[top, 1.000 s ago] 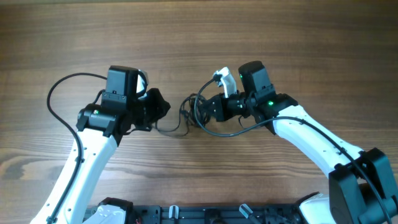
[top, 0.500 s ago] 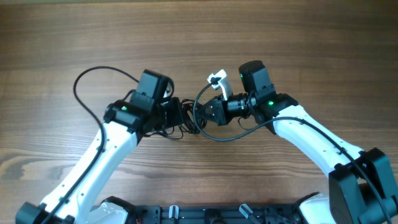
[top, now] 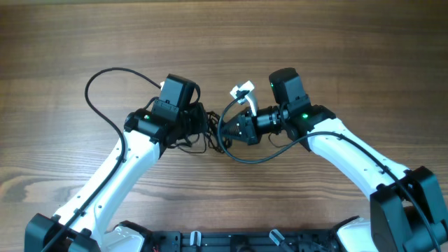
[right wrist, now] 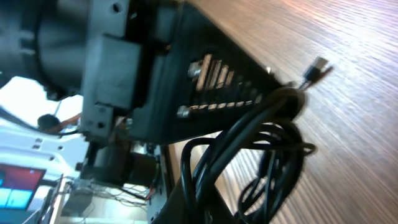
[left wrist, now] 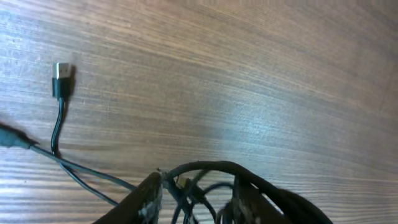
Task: Untangle cables
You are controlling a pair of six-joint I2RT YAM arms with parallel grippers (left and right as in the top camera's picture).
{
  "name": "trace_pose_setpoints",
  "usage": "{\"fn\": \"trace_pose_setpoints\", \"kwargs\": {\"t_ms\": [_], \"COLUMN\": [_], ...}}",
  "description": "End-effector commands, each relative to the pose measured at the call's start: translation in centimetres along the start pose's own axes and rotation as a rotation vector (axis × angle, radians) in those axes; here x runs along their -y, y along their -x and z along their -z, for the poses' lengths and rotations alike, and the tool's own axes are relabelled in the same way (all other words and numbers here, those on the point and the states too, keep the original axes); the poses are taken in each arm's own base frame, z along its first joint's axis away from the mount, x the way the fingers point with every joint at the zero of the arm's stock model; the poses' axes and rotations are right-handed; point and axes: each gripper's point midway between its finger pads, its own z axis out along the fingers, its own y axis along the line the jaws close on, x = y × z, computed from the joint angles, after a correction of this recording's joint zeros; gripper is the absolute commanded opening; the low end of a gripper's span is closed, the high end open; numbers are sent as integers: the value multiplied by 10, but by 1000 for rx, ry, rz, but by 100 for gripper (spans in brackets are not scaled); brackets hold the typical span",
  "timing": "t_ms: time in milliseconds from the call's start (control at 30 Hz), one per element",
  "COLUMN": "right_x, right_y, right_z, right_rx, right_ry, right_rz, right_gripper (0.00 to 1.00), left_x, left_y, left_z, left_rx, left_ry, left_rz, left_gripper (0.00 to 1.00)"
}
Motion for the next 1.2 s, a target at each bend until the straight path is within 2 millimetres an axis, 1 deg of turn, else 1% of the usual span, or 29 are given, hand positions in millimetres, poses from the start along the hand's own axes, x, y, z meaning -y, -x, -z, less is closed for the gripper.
{"fn": "trace_pose_setpoints", "kwargs": {"t_ms": [0, 67, 100, 200, 233, 300, 367, 433, 467, 500, 533, 567, 600, 633, 667, 700, 733, 767, 800, 867, 900, 967, 1000, 1167], "right_x": [-28, -32, -35, -36, -35, -34, -28, -16, -7, 7, 31, 46, 51, 48, 20, 2, -21, -31, -36, -37, -37, -38, -42, -55], "right_y": [-1, 0, 1, 3, 3, 3, 4, 5, 6, 6, 7, 9, 11, 15, 18, 18, 16, 14, 12, 11, 10, 9, 8, 2], "right_z": [3, 4, 4, 5, 4, 4, 3, 2, 2, 2, 5, 9, 11, 10, 4, 2, 3, 4, 4, 4, 5, 5, 5, 8], "right_rx": [-11, -9, -7, -2, 0, 3, 9, 14, 16, 20, 30, 41, 47, 53, 50, 52, 59, 62, 63, 61, 60, 56, 56, 54], "right_ry": [139, 162, 179, 180, 178, 171, 134, 66, 13, -66, -207, -299, -330, -315, -159, -56, 77, 132, 163, 174, 178, 183, 209, 309], "right_rz": [59, 72, 83, 103, 123, 147, 149, 138, 128, 114, 85, 79, 91, 132, 293, 390, 491, 535, 565, 570, 567, 558, 558, 548], "right_gripper": [4, 5, 4, 4, 5, 4, 4, 4, 4, 4, 4, 5, 5, 4, 5, 5, 5, 5, 5, 5, 5, 5, 4, 5], "left_x": [2, 4, 7, 15, 15, 13, 6, -3, -9, -15, -24, -32, -36, -38, -38, -36, -29, -24, -19, -10, -1, 5, 6, 7], "left_y": [7, 8, 7, 0, -1, 0, 8, 19, 26, 34, 44, 53, 56, 58, 58, 56, 51, 47, 43, 35, 26, 18, 16, 16], "left_z": [-3, -2, -2, -2, -2, -1, 4, 12, 18, 26, 37, 50, 58, 65, 76, 80, 85, 86, 88, 91, 94, 96, 96, 96], "left_rx": [30, 33, 26, -9, -12, -9, 12, 46, 70, 97, 136, 174, 193, 206, 217, 215, 205, 197, 188, 173, 158, 146, 147, 149], "left_ry": [5, -2, -19, -71, -73, -70, -59, -48, -45, -41, -36, -37, -49, -63, -95, -117, -163, -191, -219, -277, -337, -382, -393, -394], "left_rz": [-21, -46, -91, -247, -295, -337, -342, -309, -287, -264, -228, -193, -175, -162, -166, -192, -250, -287, -331, -420, -514, -601, -646, -659], "left_gripper": [40, 40, 40, 41, 42, 44, 46, 50, 51, 52, 54, 56, 58, 59, 62, 61, 62, 64, 64, 64, 65, 66, 67, 67]}}
